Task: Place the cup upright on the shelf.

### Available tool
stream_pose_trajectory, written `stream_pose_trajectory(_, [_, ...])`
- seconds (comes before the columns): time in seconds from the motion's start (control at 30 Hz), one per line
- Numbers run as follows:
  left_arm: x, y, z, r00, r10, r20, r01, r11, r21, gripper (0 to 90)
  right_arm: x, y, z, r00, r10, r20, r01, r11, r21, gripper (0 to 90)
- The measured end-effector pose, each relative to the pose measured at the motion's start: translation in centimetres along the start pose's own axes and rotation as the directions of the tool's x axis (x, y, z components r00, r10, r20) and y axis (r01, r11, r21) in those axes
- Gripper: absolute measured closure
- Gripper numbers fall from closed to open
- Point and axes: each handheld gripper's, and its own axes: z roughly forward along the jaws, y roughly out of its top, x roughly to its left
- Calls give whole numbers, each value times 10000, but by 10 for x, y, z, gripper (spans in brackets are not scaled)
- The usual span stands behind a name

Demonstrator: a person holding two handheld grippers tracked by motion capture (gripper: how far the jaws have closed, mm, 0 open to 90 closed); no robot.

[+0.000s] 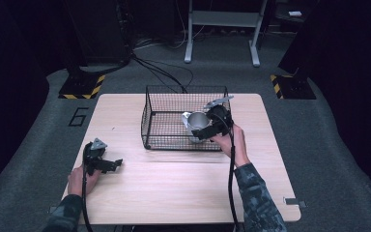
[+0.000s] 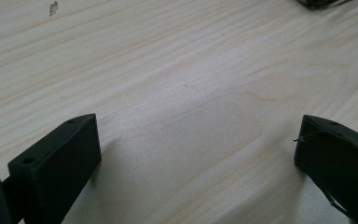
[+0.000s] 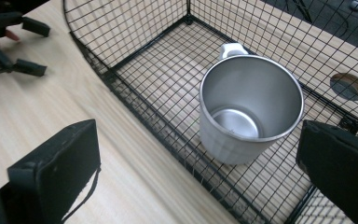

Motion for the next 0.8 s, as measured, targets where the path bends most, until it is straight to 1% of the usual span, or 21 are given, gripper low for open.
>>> stream_pose_trajectory(0.03, [0, 0, 0, 10000, -1, -16, 1, 10000, -3, 3, 2, -3, -4, 9999, -100, -21, 100, 9999, -74, 0])
stream_pose_trajectory(0.1, [0, 0, 0, 10000, -4, -16, 4, 10000, -5, 3, 5, -9, -10, 10000, -15, -26, 15, 9999, -133, 0])
stream_pose_trajectory(0.17, [0, 0, 0, 10000, -1, -1, 1, 10000, -4, 3, 8, -17, -19, 9997, -235, 88, 237, 9994, -246, 0])
stream_pose_trajectory(0.2, [0, 0, 0, 10000, -2, -1, 2, 10000, -2, 3, 11, -21, -22, 9999, -74, 91, 77, 9997, -250, 0])
stream_pose_trajectory(0.23, [0, 0, 0, 10000, 0, -2, 0, 10000, -2, 3, 11, -25, -26, 9995, -255, 159, 260, 9992, -295, 0])
stream_pose_trajectory(0.37, [0, 0, 0, 10000, -4, -2, 4, 10000, -2, 3, 15, -44, -41, 9991, -192, 378, 205, 9992, -353, 0])
stream_pose_trajectory(0.43, [0, 0, 0, 10000, -1, -2, 1, 10000, -3, 3, 15, -54, -48, 9982, -255, 543, 281, 9985, -477, 0])
stream_pose_trajectory(0.5, [0, 0, 0, 10000, 1, -2, -1, 10000, -5, 3, 13, -66, -54, 9977, -96, 675, 132, 9985, -528, 0])
stream_pose_trajectory(0.53, [0, 0, 0, 10000, -7, -12, 7, 10000, -6, 3, 12, -71, -56, 9970, -120, 767, 166, 9981, -588, 0])
stream_pose_trajectory(0.63, [0, 0, 0, 10000, -8, -14, 8, 10000, -6, 3, 8, -93, -64, 9948, 226, 993, -159, 9976, -675, 0])
stream_pose_trajectory(0.67, [0, 0, 0, 10000, 0, -3, 0, 10000, -4, 3, 6, -98, -65, 9942, 236, 1050, -162, 9973, -712, 0])
stream_pose_trajectory(0.7, [0, 0, 0, 10000, -1, -4, 1, 10000, -3, 3, 4, -105, -65, 9932, 402, 1093, -323, 9967, -739, 0])
stream_pose_trajectory(0.73, [0, 0, 0, 10000, 0, -3, 0, 10000, -3, 3, 2, -110, -66, 9925, 446, 1136, -362, 9966, -746, 0])
stream_pose_trajectory(0.77, [0, 0, 0, 10000, 0, -5, 0, 10000, -6, 3, -1, -120, -67, 9911, 605, 1189, -509, 9953, -819, 0])
stream_pose_trajectory(0.8, [0, 0, 0, 10000, 0, -4, 0, 10000, -2, 3, -3, -125, -68, 9904, 706, 1191, -611, 9948, -819, 0])
